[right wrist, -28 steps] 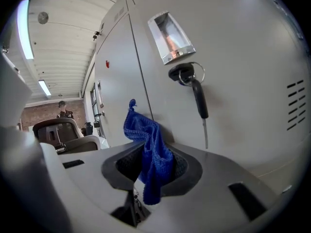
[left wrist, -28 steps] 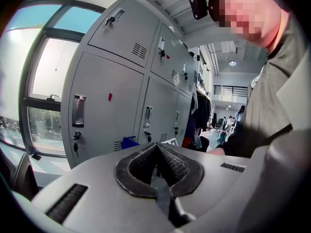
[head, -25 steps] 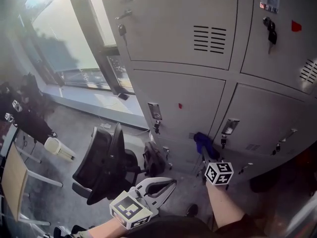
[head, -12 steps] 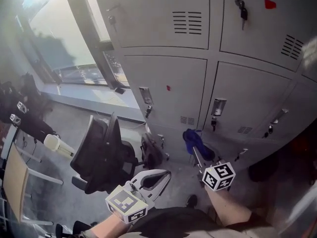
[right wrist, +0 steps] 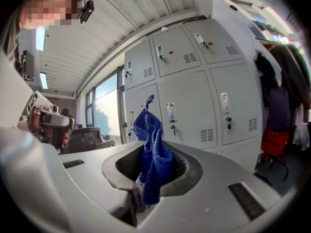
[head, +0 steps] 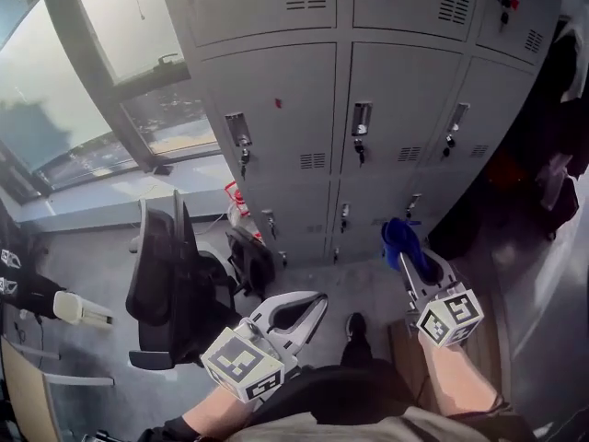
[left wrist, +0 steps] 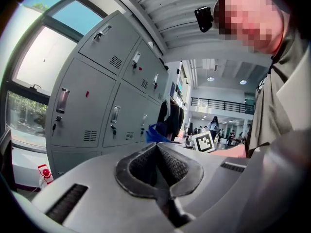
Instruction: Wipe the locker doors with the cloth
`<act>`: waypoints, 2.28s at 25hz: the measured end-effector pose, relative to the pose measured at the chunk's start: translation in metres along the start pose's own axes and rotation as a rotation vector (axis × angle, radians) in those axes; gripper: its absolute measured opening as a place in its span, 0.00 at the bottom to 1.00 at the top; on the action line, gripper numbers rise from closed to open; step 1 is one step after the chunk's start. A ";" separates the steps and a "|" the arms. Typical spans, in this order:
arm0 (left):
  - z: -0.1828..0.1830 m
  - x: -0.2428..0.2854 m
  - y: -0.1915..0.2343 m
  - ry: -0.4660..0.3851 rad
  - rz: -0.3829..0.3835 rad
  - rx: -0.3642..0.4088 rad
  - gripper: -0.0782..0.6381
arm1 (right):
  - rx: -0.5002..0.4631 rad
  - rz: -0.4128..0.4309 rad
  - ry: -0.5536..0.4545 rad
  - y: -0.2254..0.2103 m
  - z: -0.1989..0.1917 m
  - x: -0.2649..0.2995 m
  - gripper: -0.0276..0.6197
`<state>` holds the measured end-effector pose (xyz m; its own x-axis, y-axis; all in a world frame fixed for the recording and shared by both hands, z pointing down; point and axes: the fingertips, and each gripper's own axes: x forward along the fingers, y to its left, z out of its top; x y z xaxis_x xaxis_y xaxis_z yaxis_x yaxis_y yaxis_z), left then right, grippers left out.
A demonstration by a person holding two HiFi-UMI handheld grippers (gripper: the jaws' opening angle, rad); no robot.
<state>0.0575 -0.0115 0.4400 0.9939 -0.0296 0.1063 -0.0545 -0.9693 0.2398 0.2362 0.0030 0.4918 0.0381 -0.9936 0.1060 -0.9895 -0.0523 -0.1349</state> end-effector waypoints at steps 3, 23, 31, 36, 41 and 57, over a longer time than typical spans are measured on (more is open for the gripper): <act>-0.016 -0.009 -0.024 0.015 -0.085 -0.017 0.12 | -0.012 -0.053 0.024 0.022 -0.006 -0.046 0.16; -0.005 0.013 -0.095 0.021 -0.181 0.069 0.12 | 0.039 0.170 -0.066 0.115 0.028 -0.089 0.16; 0.004 0.019 -0.097 0.032 -0.154 0.084 0.12 | 0.064 0.219 -0.108 0.119 0.042 -0.088 0.16; -0.005 0.008 -0.093 0.050 -0.138 0.079 0.12 | 0.068 0.240 -0.110 0.136 0.034 -0.087 0.16; -0.006 -0.003 -0.092 0.048 -0.120 0.085 0.12 | 0.067 0.251 -0.111 0.145 0.031 -0.087 0.16; -0.005 -0.014 -0.100 0.032 -0.111 0.096 0.12 | 0.066 0.253 -0.117 0.151 0.032 -0.097 0.16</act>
<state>0.0490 0.0873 0.4192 0.9896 0.0857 0.1153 0.0668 -0.9850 0.1588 0.0877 0.0882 0.4298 -0.1893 -0.9805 -0.0526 -0.9586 0.1961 -0.2067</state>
